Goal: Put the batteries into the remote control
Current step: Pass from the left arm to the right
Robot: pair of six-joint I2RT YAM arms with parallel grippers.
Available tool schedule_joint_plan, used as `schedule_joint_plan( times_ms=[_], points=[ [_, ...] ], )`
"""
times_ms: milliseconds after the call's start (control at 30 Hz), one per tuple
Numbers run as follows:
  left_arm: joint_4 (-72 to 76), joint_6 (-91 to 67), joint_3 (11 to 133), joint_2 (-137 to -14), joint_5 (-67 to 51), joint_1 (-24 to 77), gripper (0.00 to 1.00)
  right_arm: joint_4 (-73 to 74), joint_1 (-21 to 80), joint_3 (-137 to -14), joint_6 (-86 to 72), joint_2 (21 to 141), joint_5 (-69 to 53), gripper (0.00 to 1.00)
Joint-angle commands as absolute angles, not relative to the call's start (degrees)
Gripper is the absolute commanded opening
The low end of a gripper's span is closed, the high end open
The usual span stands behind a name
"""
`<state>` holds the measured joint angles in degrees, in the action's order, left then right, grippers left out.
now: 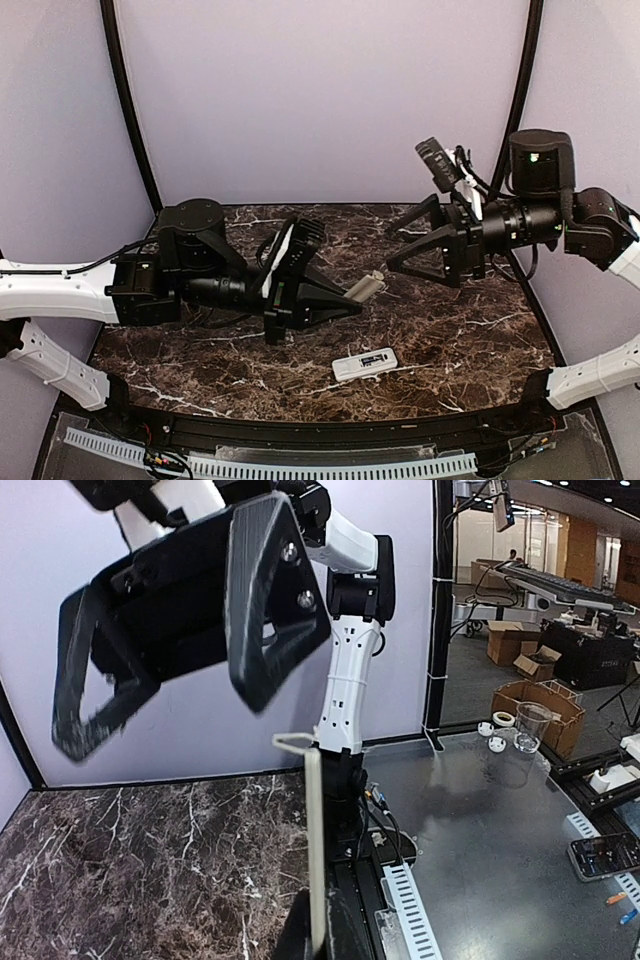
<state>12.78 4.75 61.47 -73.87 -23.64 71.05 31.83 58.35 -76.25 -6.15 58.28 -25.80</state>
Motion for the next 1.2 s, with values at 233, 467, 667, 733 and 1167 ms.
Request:
schedule_joint_plan(
  times_ms=[233,467,667,733,1167],
  points=[
    [8.9,2.4,63.0,-74.8,-25.8,70.9,0.00,30.2,59.6,-73.2,-4.0,60.1,-39.7,0.66],
    [10.1,-0.5,62.4,-73.7,-23.0,70.9,0.00,25.3,59.5,-66.5,-3.7,55.4,-35.2,0.55],
    [8.9,-3.2,64.0,-75.4,-18.8,70.9,0.00,3.0,59.5,-57.1,-12.3,54.4,-31.7,0.39],
    [8.9,-3.4,64.1,-75.3,-18.3,70.9,0.00,0.3,59.6,-55.9,-14.3,54.7,-31.9,0.35],
    [9.4,-3.8,63.4,-74.7,-16.5,70.9,0.00,-6.4,60.3,-53.5,-20.2,58.9,-36.6,0.15]
  ],
)
